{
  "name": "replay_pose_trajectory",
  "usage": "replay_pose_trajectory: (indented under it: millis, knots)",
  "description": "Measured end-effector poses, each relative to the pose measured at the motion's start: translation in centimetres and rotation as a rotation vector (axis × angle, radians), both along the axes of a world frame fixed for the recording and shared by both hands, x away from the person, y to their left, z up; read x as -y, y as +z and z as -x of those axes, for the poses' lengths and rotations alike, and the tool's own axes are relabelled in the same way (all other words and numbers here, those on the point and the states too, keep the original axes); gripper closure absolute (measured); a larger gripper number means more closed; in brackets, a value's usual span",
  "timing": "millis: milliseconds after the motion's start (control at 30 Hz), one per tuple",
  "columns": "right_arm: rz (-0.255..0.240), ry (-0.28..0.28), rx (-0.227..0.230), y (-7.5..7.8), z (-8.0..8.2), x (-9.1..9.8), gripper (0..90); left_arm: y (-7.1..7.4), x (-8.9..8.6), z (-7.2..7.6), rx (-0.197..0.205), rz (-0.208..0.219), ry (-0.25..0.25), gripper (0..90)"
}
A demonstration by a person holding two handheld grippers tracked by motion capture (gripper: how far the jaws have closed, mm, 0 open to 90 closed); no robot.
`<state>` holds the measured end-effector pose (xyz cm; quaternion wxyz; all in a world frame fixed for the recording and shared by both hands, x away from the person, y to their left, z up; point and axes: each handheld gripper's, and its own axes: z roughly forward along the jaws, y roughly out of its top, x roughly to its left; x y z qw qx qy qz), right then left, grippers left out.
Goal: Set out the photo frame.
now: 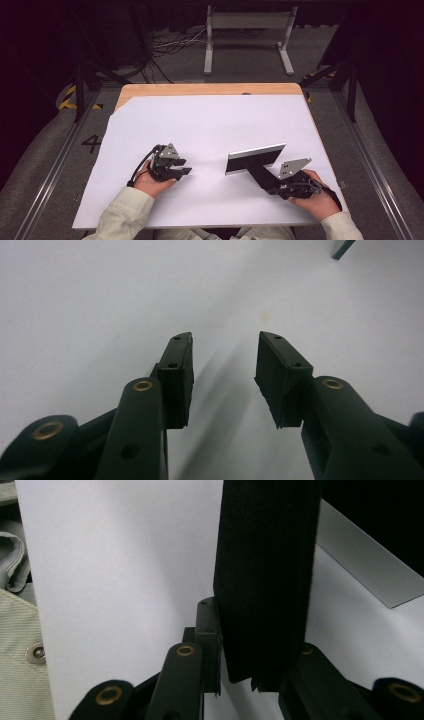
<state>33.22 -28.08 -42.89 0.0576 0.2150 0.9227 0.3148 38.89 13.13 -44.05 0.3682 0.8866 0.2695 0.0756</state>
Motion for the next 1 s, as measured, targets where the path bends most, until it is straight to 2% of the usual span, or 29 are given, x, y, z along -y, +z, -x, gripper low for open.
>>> replay_pose_trajectory:
  millis: [333,600,833,1000]
  knots:
    - [0.011,-0.029,0.008,0.1,0.2,0.3,72.1,0.0,0.4,-0.2,0.001,-0.004,-0.01,59.2]
    - [-0.012,-0.049,0.018,0.7,0.5,0.6,73.7,0.0,0.7,-0.3,0.002,-0.004,-0.02,59.2]
    - [-0.041,-0.059,0.021,1.3,0.8,0.9,69.1,0.1,1.1,-0.4,0.001,0.003,-0.027,59.2]
    - [-0.067,-0.08,0.039,2.1,1.3,1.5,66.2,0.2,1.7,-0.6,0.003,0.01,-0.043,59.4]
